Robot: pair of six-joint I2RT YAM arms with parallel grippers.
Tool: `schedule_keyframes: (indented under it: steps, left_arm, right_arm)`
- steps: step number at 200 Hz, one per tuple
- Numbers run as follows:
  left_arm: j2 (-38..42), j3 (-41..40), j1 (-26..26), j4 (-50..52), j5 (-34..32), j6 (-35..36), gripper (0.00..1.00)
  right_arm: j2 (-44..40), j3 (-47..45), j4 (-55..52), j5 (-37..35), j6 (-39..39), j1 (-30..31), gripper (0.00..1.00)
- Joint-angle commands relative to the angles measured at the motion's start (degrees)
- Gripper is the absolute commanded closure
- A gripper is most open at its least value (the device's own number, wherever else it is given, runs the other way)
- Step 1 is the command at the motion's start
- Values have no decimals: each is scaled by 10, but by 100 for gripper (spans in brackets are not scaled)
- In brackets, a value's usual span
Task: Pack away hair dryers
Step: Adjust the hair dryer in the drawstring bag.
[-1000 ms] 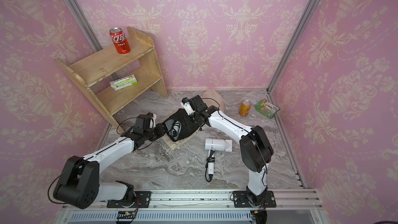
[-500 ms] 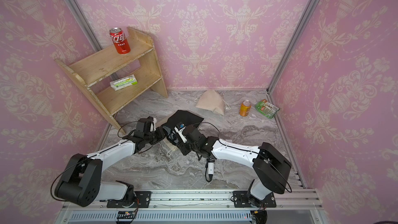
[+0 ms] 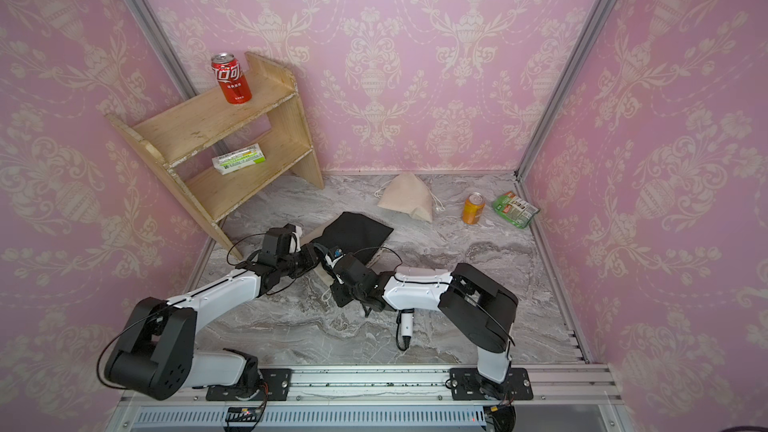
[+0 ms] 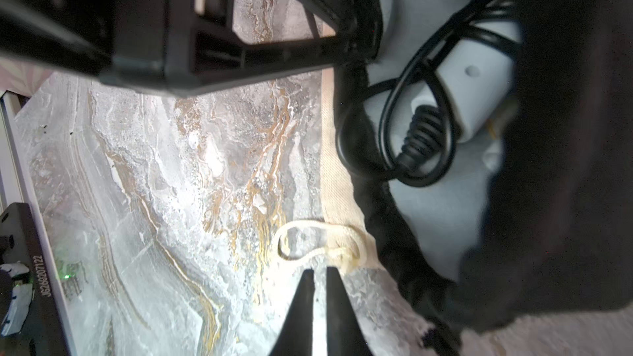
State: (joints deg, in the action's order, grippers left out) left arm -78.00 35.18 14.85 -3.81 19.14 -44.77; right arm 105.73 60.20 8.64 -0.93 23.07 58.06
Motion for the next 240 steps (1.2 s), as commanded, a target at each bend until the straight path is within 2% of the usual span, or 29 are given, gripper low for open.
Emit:
schedule_keyframes:
  steps: [1,38,69,143,240]
  left_arm:
    - [21,8,2,-3,17,-12,100]
    - [31,2,4,-6,23,-18,100]
    - [39,-3,5,-7,27,-21,100]
    - [57,-15,6,-7,31,-21,100]
    - [63,-18,6,-7,30,-21,100]
  right_arm:
    - [16,28,29,-9,21,5,91]
    - [44,55,25,-32,35,5,96]
    - [55,84,5,-87,48,5,100]
    - [57,114,-57,-198,105,-1,100]
    - [28,81,-107,-249,155,-39,100]
